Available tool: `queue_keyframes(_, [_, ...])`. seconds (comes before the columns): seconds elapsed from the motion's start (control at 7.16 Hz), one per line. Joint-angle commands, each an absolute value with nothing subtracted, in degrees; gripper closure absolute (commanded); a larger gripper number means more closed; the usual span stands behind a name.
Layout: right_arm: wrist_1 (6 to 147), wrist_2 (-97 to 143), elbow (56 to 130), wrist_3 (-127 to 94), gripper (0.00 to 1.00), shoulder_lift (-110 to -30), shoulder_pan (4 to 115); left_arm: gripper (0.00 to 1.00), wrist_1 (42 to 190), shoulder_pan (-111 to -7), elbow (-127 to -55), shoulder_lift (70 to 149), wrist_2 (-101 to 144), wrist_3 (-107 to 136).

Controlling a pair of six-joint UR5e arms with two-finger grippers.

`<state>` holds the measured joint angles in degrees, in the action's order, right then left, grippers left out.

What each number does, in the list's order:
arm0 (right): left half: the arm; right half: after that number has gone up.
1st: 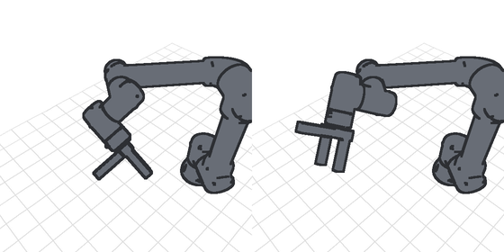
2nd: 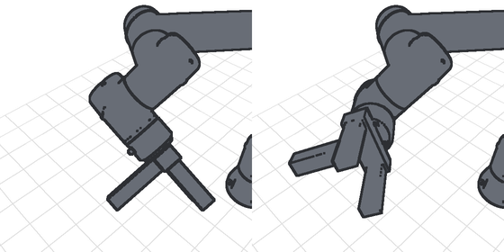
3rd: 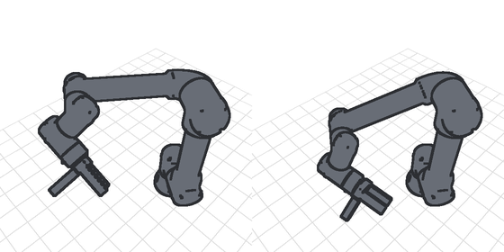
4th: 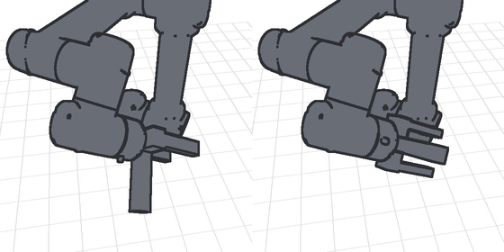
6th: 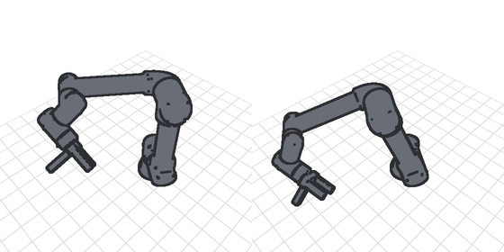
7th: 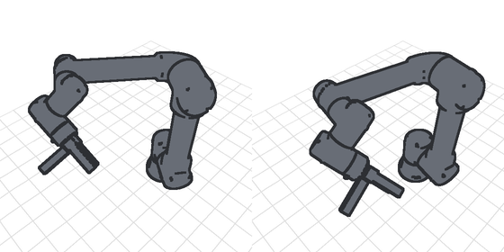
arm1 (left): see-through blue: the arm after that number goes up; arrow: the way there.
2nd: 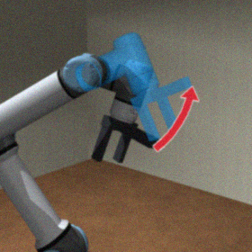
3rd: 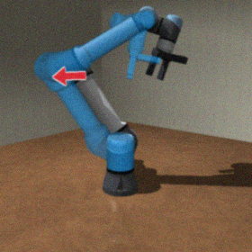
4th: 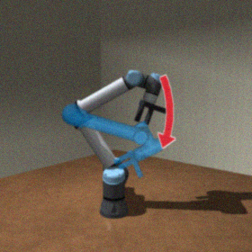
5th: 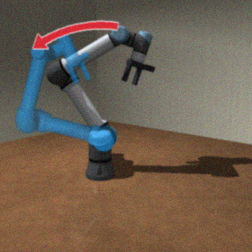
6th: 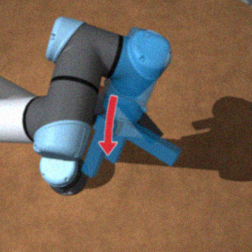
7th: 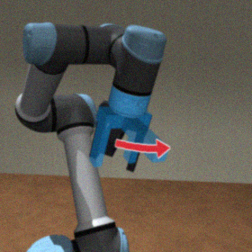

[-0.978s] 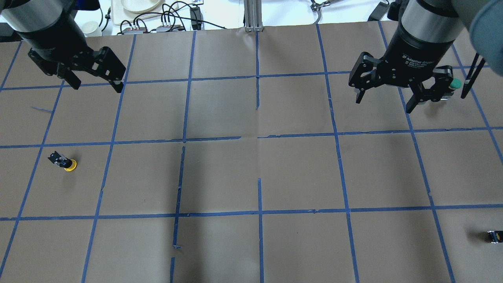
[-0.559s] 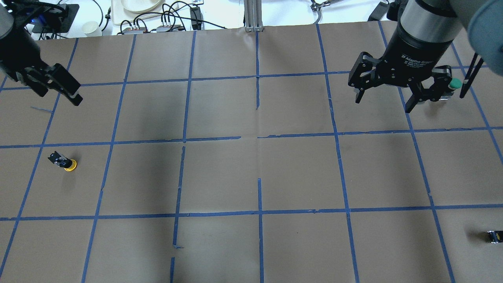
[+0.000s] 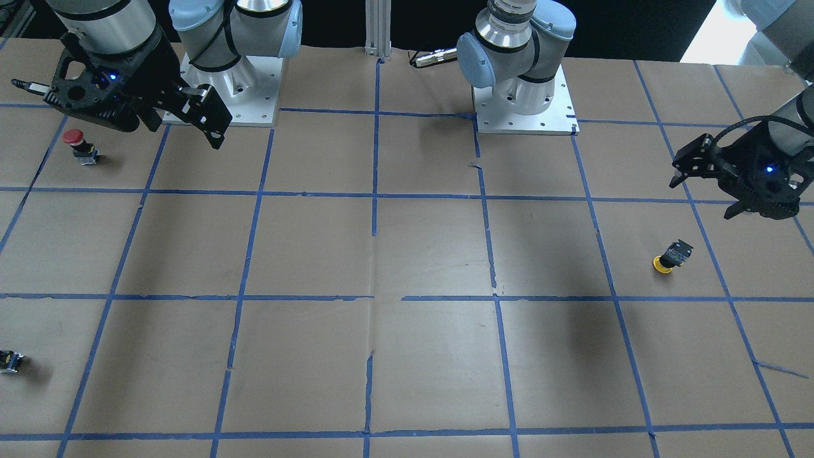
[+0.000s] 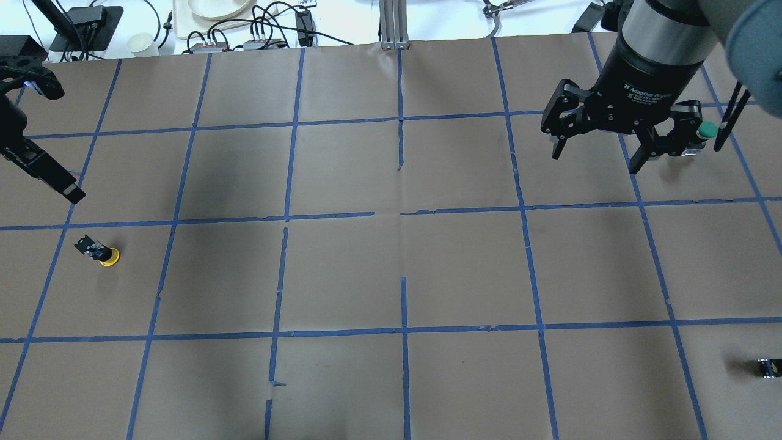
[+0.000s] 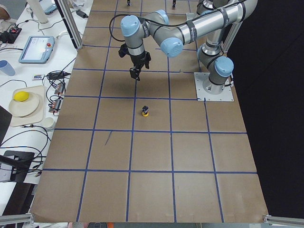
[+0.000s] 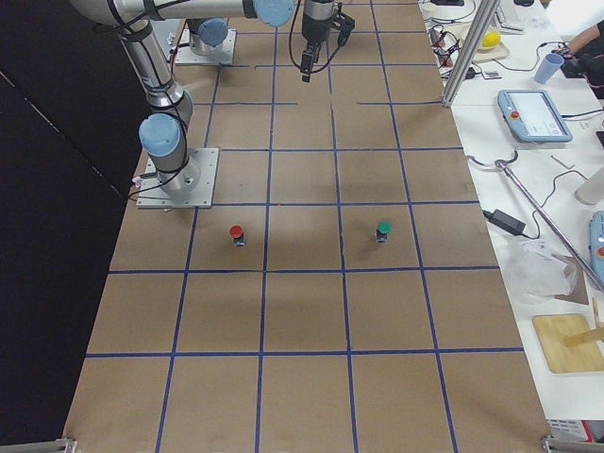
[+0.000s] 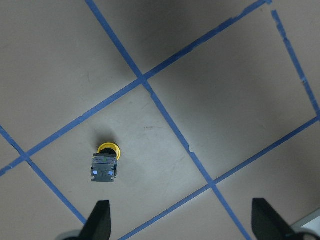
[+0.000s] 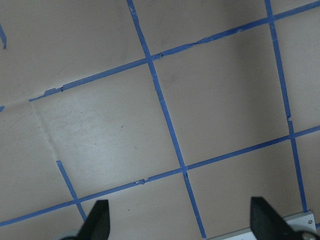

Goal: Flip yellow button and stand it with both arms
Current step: 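Move the left gripper down toward the yellow button lying on its side, then close the left gripper on the black base of the yellow button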

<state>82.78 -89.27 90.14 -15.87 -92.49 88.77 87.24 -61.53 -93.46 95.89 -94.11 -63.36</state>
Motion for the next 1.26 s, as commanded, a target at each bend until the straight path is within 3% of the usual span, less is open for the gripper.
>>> queue_keyframes(0.0, [82.79, -89.21, 90.09, -15.82, 0.0, -92.37, 88.77, 0.01, 71.89, -57.42, -102.25, 96.15, -95.62, -73.17])
queue_keyframes(0.28, [83.05, -89.47, 90.0, -16.34, 0.0, -92.63, 88.6, 0.01, 61.9, -54.6, -109.93, 96.24, -93.36, -78.47])
queue_keyframes(1.12, [82.79, -89.48, 90.09, -16.79, 0.0, -92.46, 88.51, 0.02, 46.97, -51.15, -115.4, 101.33, -90.26, -85.22])
